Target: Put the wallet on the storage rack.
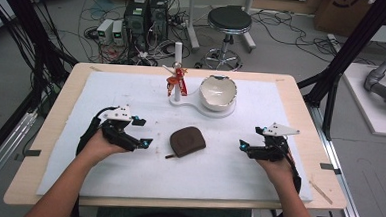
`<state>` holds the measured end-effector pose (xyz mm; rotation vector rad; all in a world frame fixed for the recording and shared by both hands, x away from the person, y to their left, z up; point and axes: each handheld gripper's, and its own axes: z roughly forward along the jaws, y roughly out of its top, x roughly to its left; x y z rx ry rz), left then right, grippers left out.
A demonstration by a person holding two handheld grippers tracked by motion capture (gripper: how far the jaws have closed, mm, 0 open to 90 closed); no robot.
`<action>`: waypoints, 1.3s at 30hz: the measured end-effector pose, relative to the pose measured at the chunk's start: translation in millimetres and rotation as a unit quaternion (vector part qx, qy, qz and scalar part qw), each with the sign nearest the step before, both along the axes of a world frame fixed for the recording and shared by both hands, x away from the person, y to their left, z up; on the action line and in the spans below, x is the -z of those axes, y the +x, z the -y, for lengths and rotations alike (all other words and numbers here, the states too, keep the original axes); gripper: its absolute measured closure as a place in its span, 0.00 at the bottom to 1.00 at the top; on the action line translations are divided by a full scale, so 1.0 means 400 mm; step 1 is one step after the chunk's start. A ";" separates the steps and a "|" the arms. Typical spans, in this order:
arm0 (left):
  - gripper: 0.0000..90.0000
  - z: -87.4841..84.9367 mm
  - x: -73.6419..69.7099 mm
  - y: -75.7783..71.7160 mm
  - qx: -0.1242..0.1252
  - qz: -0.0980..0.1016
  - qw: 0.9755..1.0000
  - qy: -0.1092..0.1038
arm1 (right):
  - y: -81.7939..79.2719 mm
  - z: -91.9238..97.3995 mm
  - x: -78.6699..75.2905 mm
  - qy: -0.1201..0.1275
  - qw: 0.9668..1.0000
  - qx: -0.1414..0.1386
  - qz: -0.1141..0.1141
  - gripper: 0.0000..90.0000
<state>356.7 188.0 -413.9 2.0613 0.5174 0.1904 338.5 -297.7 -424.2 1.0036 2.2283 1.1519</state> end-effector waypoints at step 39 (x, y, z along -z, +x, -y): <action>0.52 0.173 0.094 -0.051 0.115 -0.024 0.990 0.079 | 0.002 -0.010 0.003 0.000 1.000 -0.007 -0.001 0.20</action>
